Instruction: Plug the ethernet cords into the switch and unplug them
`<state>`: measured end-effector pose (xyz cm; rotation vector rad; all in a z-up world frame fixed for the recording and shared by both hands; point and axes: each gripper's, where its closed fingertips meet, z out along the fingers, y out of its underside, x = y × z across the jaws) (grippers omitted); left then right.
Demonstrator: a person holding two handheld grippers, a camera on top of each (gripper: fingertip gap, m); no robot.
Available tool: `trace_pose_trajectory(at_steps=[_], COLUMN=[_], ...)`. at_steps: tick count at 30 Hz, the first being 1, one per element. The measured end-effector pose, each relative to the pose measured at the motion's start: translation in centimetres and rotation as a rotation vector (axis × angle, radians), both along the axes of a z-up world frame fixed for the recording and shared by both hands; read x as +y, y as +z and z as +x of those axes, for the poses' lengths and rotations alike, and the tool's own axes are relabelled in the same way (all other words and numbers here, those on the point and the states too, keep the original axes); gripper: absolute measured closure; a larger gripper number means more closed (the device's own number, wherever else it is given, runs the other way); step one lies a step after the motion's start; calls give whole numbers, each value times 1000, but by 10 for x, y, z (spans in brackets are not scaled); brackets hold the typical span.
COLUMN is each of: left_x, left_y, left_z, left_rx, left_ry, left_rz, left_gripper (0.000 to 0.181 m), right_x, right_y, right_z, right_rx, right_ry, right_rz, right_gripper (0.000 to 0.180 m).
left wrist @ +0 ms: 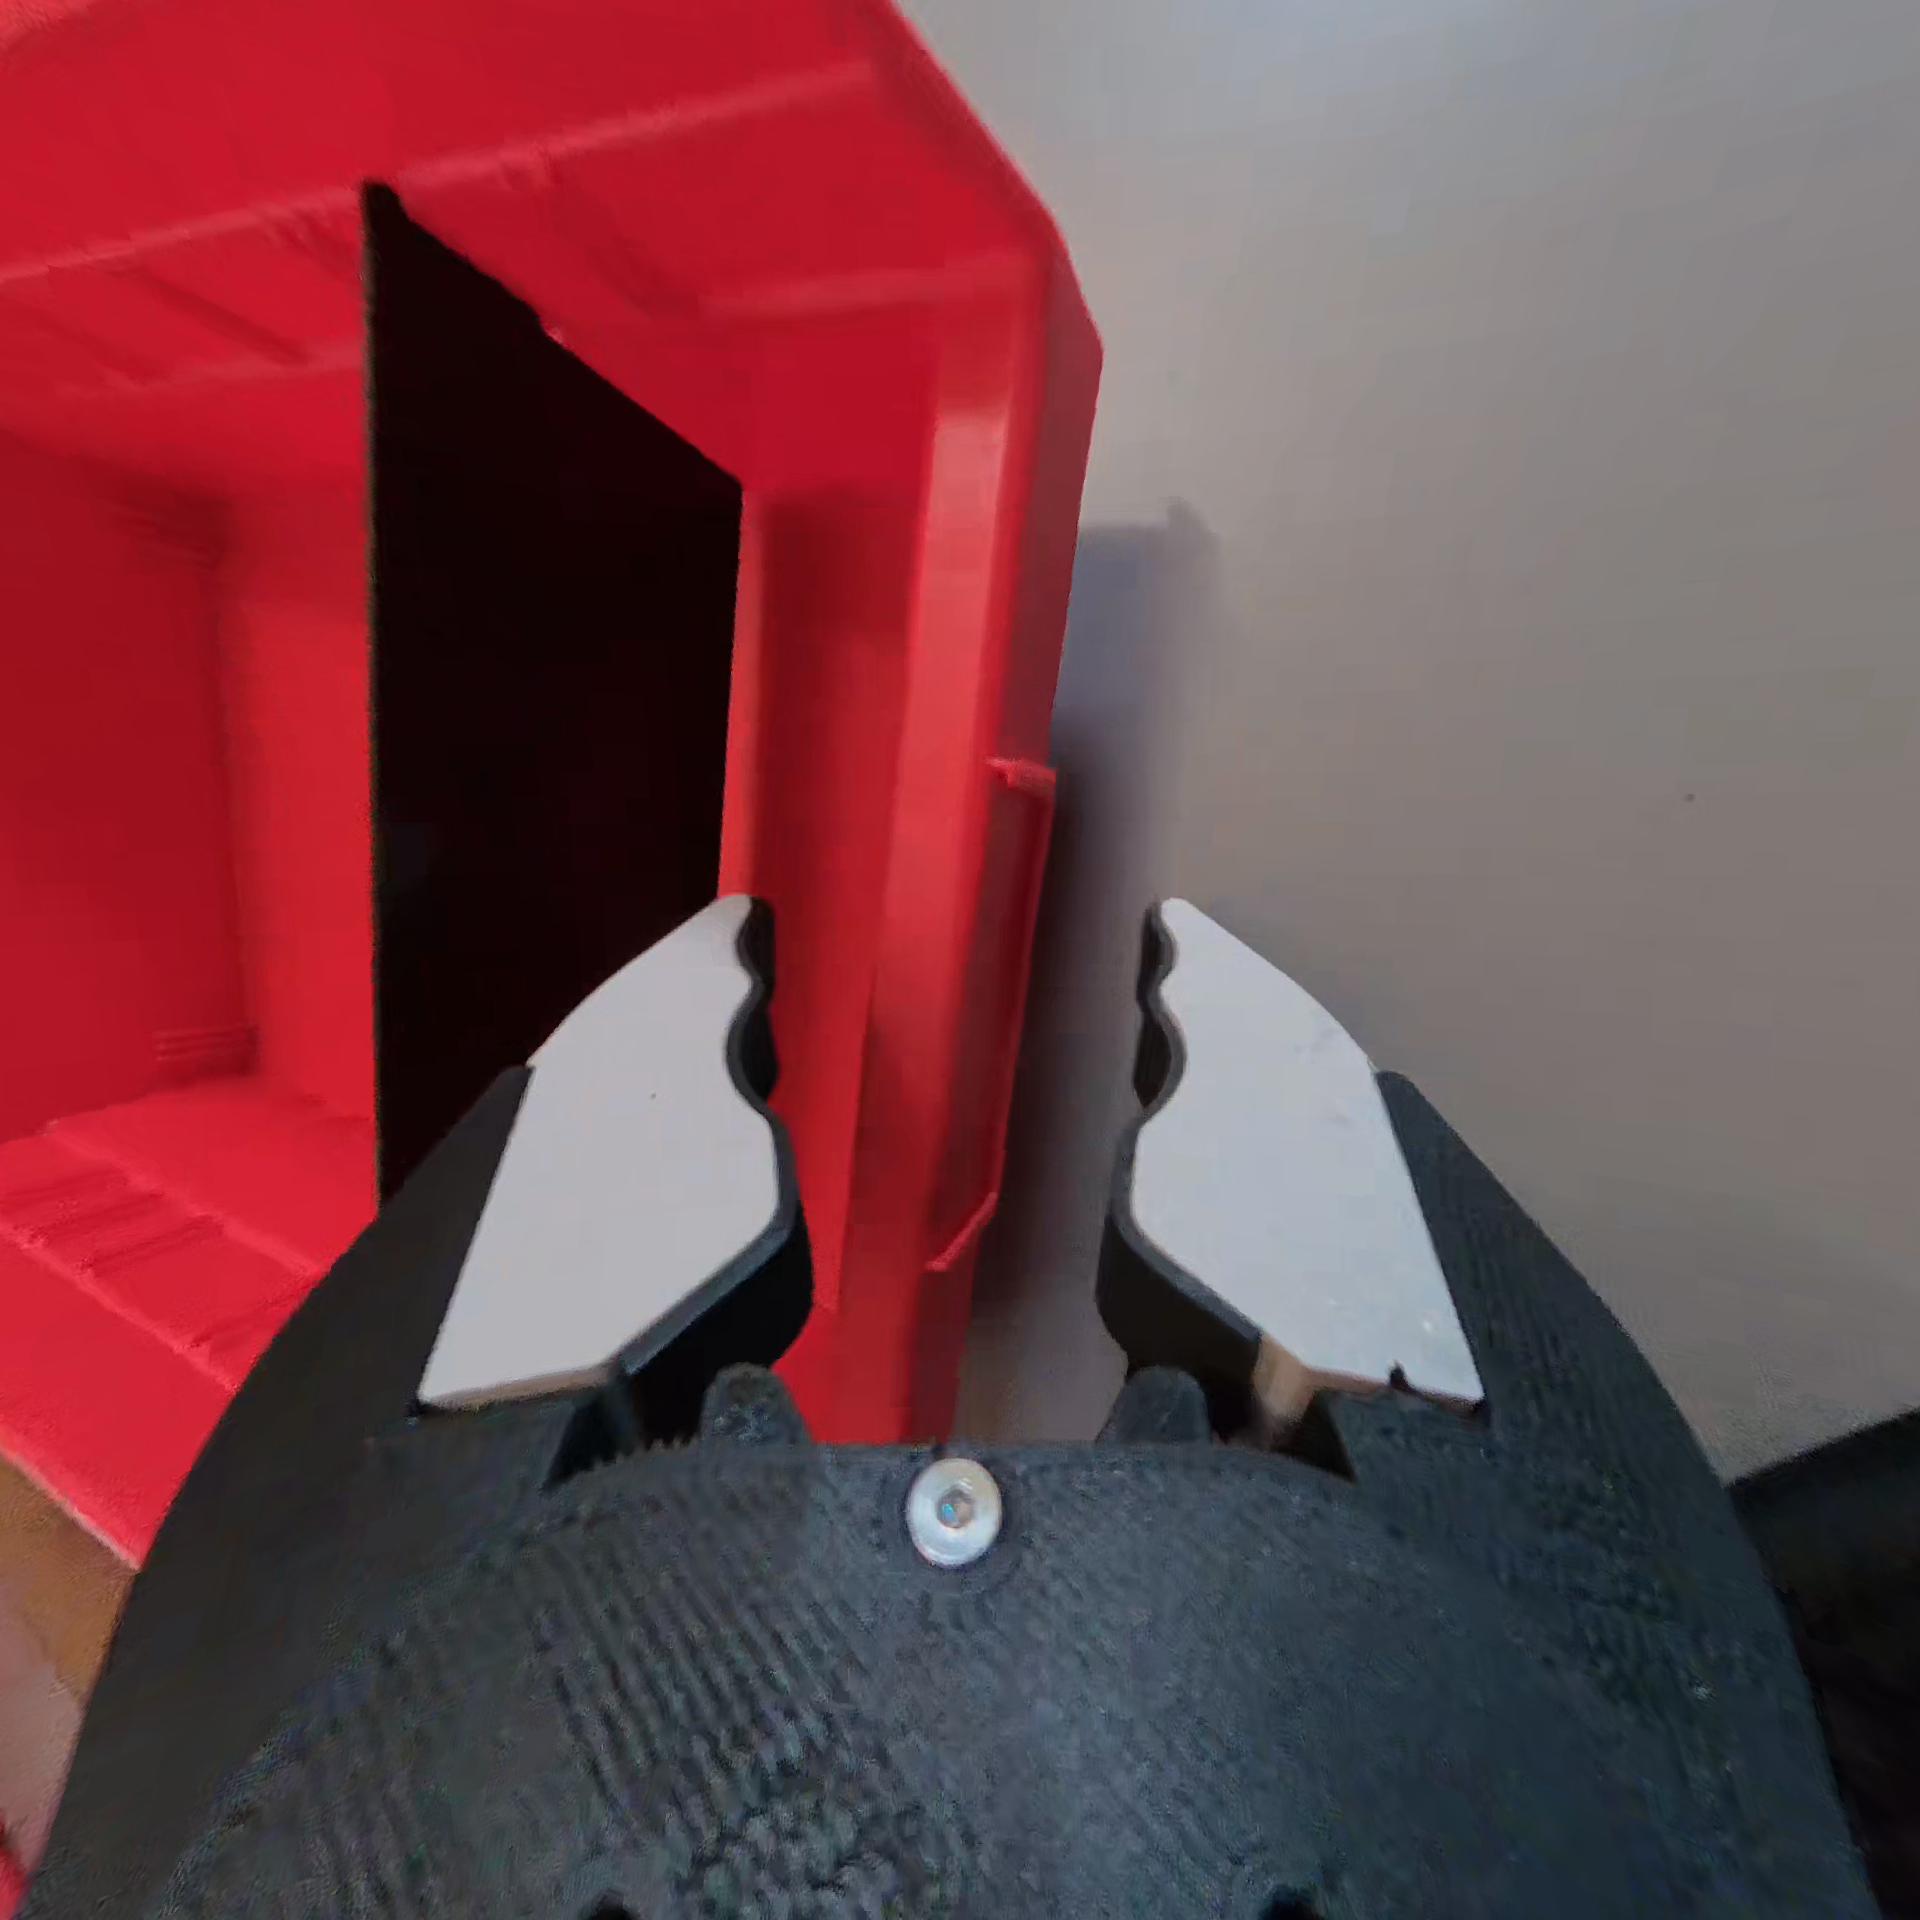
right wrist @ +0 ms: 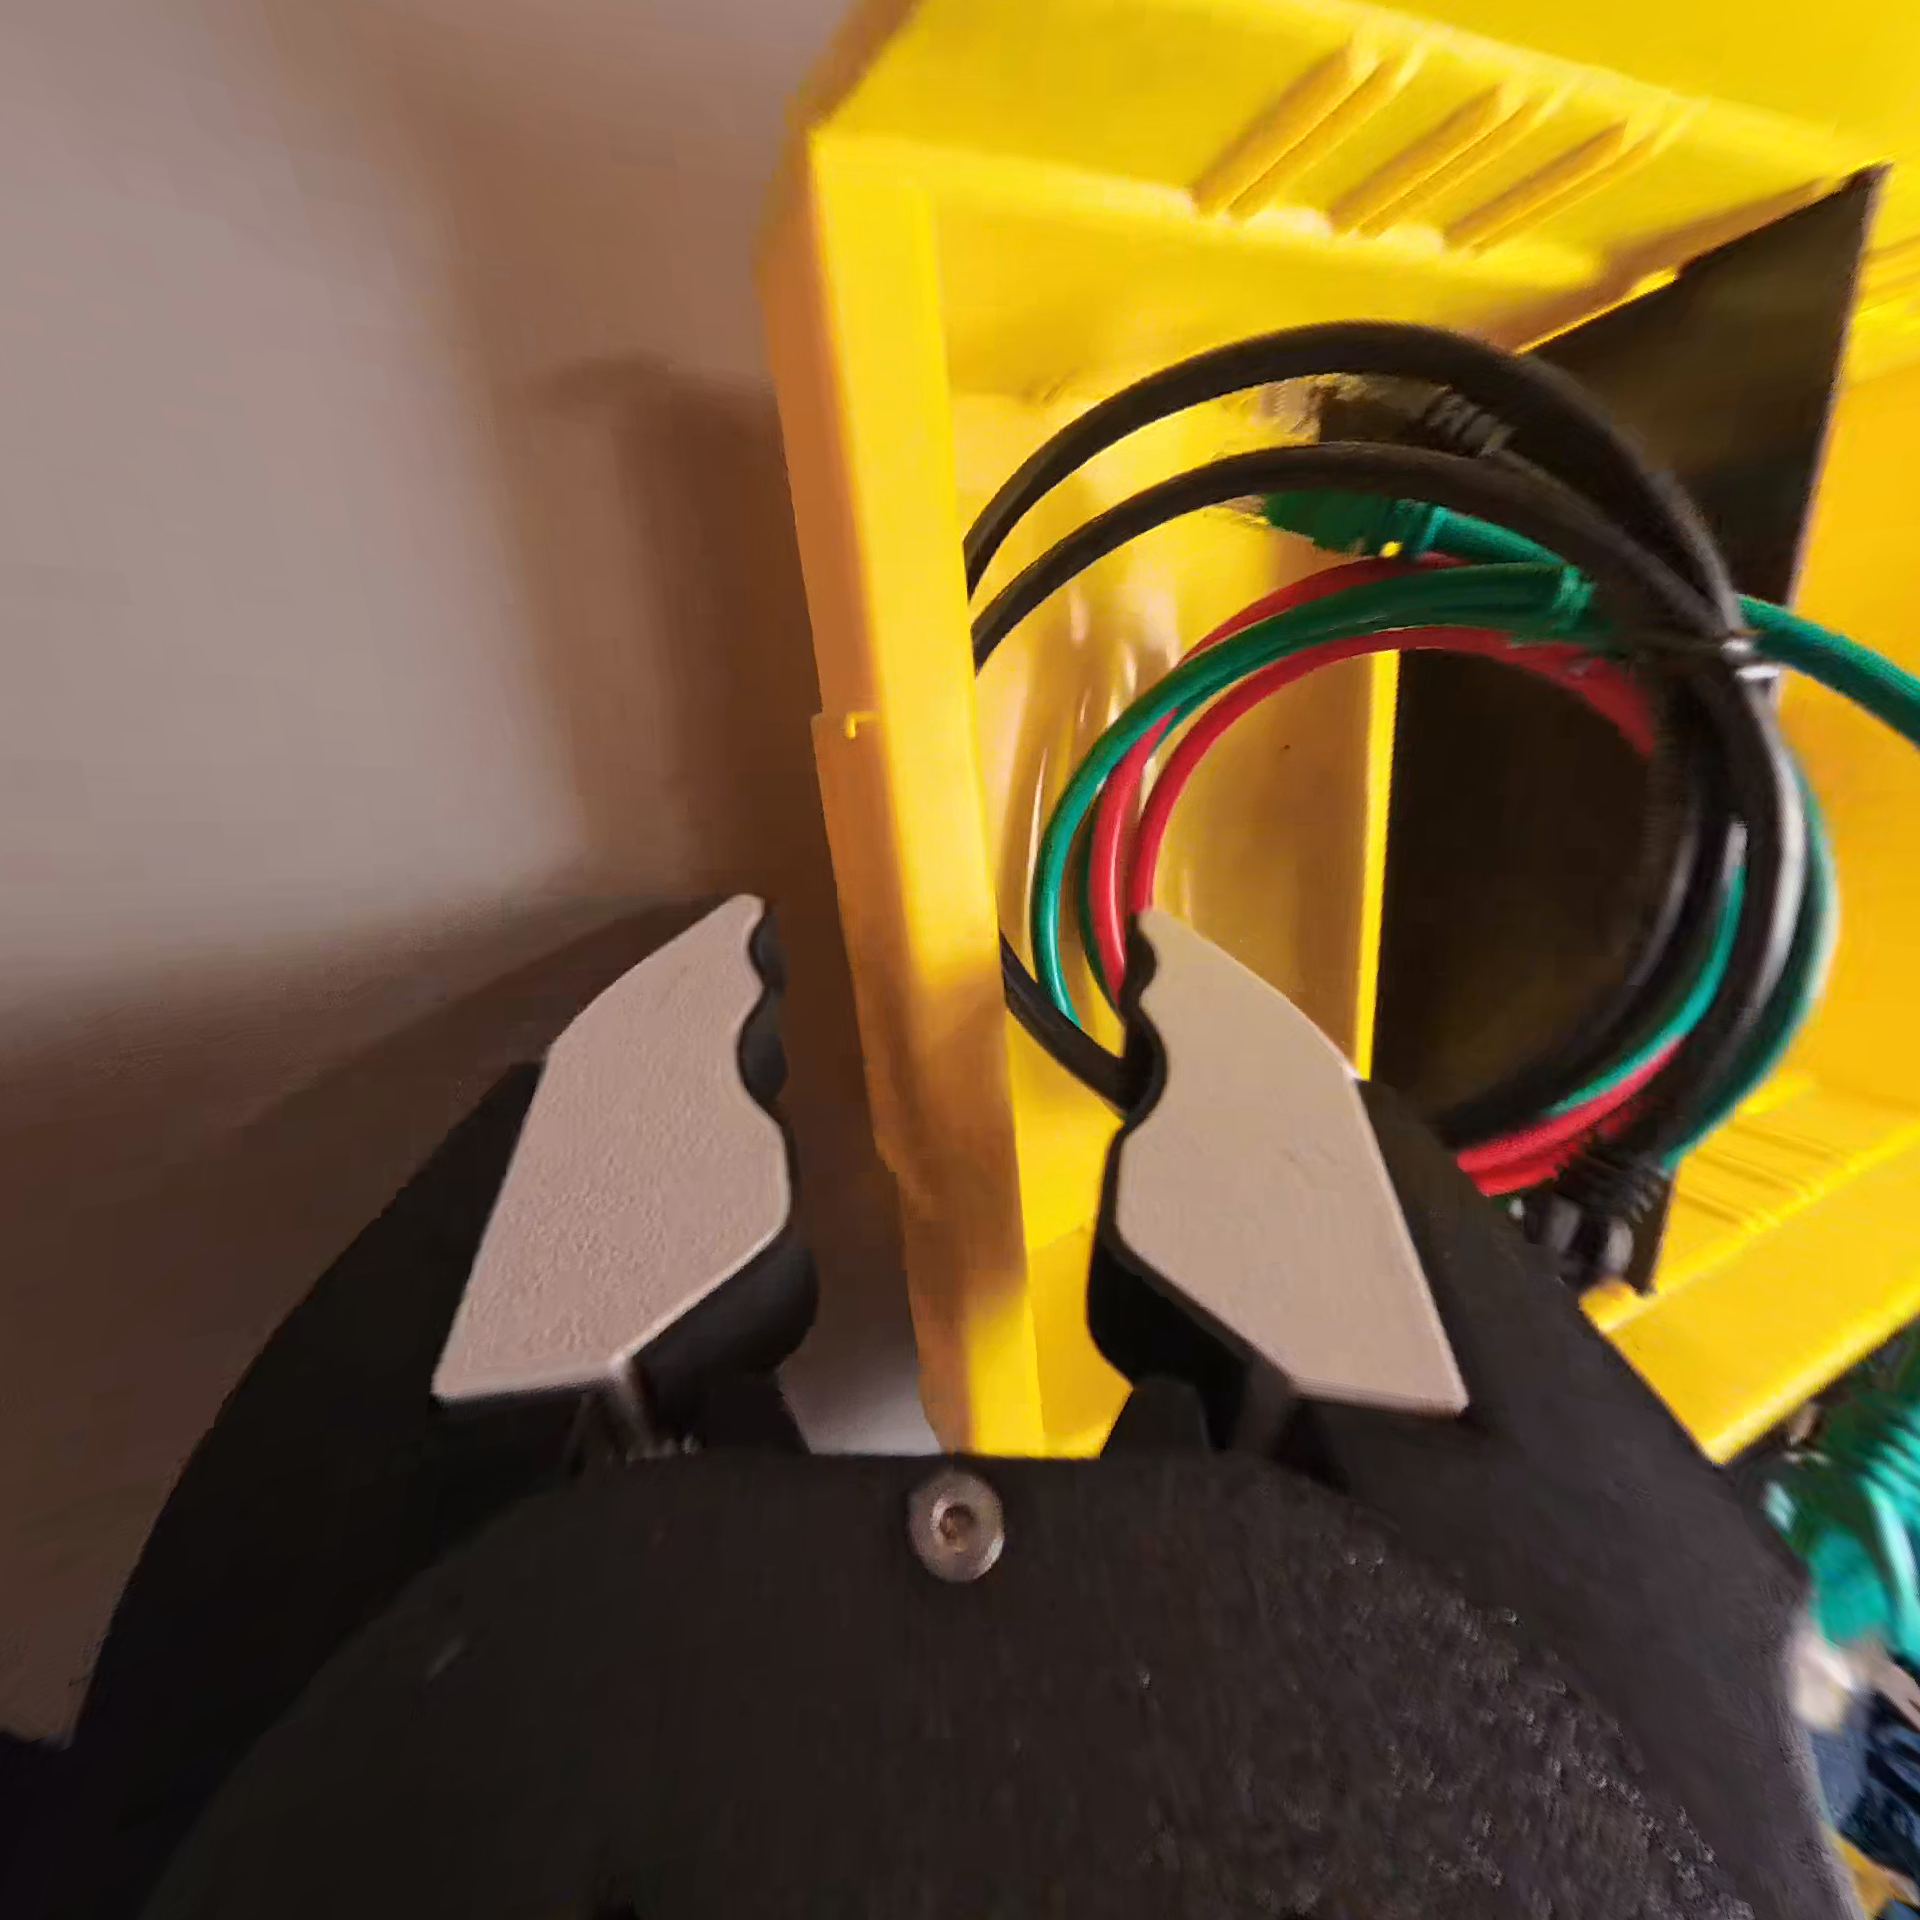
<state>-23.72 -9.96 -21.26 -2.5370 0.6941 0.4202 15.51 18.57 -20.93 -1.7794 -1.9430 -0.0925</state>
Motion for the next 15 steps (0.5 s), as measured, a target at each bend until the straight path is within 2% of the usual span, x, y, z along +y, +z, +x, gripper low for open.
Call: trace_pose_trajectory(at_steps=[1,2,3,9,15], left_x=[0,1,2,16,35], left_y=[-4,-8,-9,-7,-5], left_z=[-3,-4,-4,4,64], left_rx=[16,27,39,82,80], left_ry=[-13,-36,-60,-131,-287], left_rz=[-22,-39,-37,15,48], left_gripper=[124,144,150,151,151], right_x=[3,1,1,-5,-56], right_y=[-7,-12,-13,-12,-10], right_z=[-1,-2,-5,-14,-22], right_rx=[-28,-55,-59,-59,-37], right_ry=[18,58,72,169,283], right_rz=[10,-3,7,92,144], right_gripper=[135,148,151,152,152])
